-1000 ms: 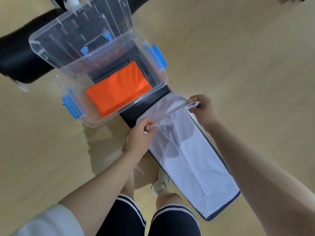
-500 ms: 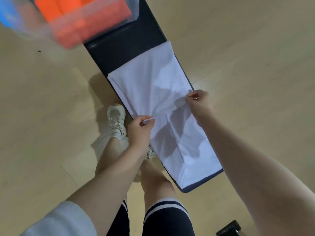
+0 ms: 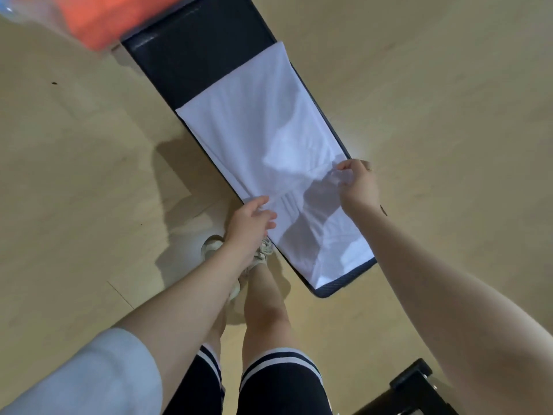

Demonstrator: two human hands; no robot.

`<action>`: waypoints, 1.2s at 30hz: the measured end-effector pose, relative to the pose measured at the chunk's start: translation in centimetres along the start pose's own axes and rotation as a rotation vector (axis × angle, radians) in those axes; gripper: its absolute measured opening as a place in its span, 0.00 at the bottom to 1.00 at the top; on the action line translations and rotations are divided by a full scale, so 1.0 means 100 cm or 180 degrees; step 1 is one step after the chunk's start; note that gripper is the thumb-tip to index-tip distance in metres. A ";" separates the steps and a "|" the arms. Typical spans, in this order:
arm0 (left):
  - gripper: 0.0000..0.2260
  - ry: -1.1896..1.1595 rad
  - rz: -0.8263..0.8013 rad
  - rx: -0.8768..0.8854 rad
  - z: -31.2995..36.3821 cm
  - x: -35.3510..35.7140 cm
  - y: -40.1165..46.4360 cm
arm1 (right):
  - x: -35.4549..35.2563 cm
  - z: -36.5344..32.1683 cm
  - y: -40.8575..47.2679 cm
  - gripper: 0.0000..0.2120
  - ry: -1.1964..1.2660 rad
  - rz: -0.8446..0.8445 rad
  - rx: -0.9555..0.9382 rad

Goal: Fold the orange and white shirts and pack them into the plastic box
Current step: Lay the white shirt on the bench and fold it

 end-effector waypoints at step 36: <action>0.11 -0.0890 0.1098 -0.0542 -0.080 0.101 -0.129 | -0.098 0.115 -0.087 0.05 0.1002 -0.0132 0.0490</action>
Point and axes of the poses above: each hand's wrist, its own y-axis towards the middle knuckle, its own x-axis out of the palm, z = x × y, the point moved 6 cm from there along y, towards the middle knuckle, and after that the axes turned 10 degrees about y, right-handed, at the moved point
